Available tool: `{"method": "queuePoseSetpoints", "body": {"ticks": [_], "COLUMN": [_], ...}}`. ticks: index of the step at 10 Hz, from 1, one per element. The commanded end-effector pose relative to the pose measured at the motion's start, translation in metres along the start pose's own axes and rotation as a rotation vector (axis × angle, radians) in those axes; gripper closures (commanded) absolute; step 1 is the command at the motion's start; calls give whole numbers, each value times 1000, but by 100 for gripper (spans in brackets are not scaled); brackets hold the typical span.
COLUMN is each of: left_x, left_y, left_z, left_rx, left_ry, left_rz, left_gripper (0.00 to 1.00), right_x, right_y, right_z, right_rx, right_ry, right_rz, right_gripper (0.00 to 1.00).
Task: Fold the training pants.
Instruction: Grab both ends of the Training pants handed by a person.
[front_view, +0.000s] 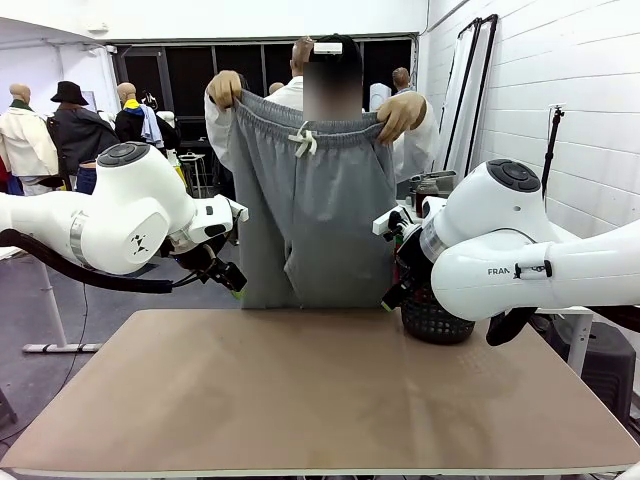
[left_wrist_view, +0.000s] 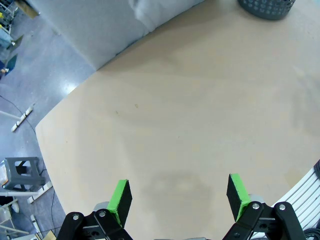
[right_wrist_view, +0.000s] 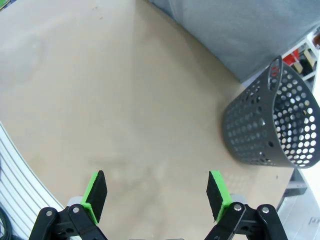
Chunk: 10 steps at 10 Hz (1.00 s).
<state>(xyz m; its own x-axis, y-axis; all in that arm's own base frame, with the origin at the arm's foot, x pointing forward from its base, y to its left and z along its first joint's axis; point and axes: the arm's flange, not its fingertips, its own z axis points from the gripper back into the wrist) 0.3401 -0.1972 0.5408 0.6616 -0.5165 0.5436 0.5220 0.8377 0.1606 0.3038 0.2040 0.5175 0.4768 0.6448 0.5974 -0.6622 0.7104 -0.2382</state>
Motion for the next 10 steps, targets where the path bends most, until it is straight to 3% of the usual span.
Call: {"method": "queuePoseSetpoints", "body": {"ticks": [1, 10], "left_x": [0, 0], "left_y": [0, 0], "left_z": [0, 0], "left_rx": [-1, -1], "left_ry": [0, 0], "left_rz": [-3, -3], "left_gripper": [0, 0], "right_x": [0, 0], "right_y": [0, 0], "right_z": [0, 0], "right_rx": [0, 0], "right_ry": [0, 0], "right_rz": [3, 3], "right_gripper": [0, 0]}}
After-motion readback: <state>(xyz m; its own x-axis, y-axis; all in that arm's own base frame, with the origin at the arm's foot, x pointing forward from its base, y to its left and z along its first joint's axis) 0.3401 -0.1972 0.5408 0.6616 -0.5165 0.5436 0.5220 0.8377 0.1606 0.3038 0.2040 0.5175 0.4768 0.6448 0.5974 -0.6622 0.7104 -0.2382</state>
